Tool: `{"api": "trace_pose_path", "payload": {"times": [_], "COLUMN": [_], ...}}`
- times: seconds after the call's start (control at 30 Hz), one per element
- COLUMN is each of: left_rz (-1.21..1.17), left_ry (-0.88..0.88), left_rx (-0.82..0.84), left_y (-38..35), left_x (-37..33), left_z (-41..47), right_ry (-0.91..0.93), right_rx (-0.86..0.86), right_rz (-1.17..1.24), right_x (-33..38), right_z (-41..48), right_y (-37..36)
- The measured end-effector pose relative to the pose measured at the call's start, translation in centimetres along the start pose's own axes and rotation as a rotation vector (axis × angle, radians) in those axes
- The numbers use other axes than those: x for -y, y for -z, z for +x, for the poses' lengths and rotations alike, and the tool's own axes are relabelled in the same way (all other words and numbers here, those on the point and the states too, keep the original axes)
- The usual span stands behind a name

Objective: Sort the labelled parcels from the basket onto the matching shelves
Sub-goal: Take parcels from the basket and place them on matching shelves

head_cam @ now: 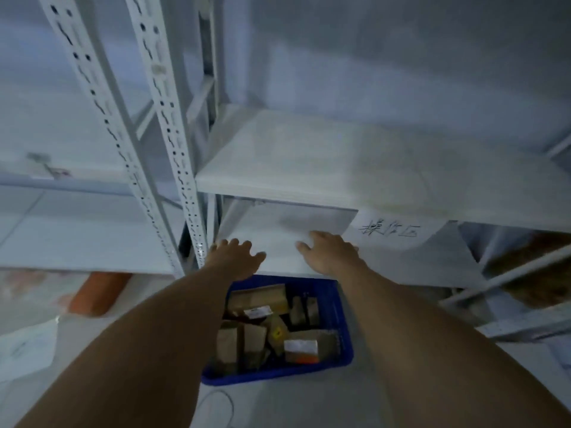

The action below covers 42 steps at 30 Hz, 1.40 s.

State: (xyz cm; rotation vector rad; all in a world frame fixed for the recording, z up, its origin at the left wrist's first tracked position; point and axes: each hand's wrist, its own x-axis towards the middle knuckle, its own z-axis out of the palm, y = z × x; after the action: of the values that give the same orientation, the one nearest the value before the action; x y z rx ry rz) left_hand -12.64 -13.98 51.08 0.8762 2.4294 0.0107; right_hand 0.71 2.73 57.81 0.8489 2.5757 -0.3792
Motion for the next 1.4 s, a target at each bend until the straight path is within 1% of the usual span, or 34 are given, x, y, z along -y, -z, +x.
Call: {"api": "trace_pose_path", "payload": {"times": [0.07,0.17,0.23,0.3,0.43,0.5,0.63,0.73,0.8,0.93,1.03,1.07,1.13,1.2,1.3,1.4], "left_rz": [-0.060,-0.158,-0.237,-0.326,-0.502,-0.587,-0.757,-0.779,-0.828,-0.877,-0.890,-0.947,-1.065,-1.145,-1.202,-1.179], "left_ry": [0.064,0.096,0.180,0.266,0.376,0.436,0.664,0.690,0.757,0.870,0.870,0.894,0.959,0.967,0.996,1.005], "left_rx": [0.048,0.156,0.231,0.265,0.356,0.389,0.307,0.282,0.250,0.154,0.158,0.144,0.063,0.017,-0.023,-0.054], "left_y": [-3.8,-10.2,-14.3,-19.0,-28.2,-33.1,-41.5,-46.1,-48.5,-53.5,-56.6,-57.9,-61.6,-64.1,-64.3,-59.6], "left_x": [1.9,4.5,5.8,7.1,8.2,8.1,7.5,7.5,7.8,8.8,10.0,10.6,12.1,12.9,12.9,11.3], "left_z": [2.2,5.0,6.5,8.0,10.6,12.0,14.6,16.2,17.5,20.1,21.4,21.7,22.0,22.4,23.0,23.7], "right_ry": [0.019,0.011,-0.006,-0.026,-0.091,-0.080,-0.075,-0.074,-0.053,-0.075,-0.168,-0.208,-0.282,-0.310,-0.329,-0.326], "right_rx": [0.061,0.185,0.255,0.316,0.426,0.489,0.612,0.677,0.694,0.673,0.650,0.635,0.596,0.563,0.546,0.569], "right_rz": [0.030,0.085,0.128,0.185,0.304,0.282,0.315,0.317,0.334,0.396,0.470,0.501,0.561,0.589,0.607,0.569], "right_x": [0.2,0.0,-0.3,-0.8,-2.9,-4.1,-6.1,-7.4,-7.7,-8.2,-8.5,-8.4,-8.3,-8.3,-7.9,-7.4], "right_z": [3.4,8.3,10.7,12.9,16.6,18.5,22.1,24.6,26.2,29.6,32.6,33.5,35.1,36.4,37.5,38.1], "right_y": [-4.1,-11.2,-15.7,-20.6,-29.1,-33.1,-41.5,-47.9,-51.1,-56.3,-60.5,-61.4,-62.6,-63.4,-64.4,-64.9]}}
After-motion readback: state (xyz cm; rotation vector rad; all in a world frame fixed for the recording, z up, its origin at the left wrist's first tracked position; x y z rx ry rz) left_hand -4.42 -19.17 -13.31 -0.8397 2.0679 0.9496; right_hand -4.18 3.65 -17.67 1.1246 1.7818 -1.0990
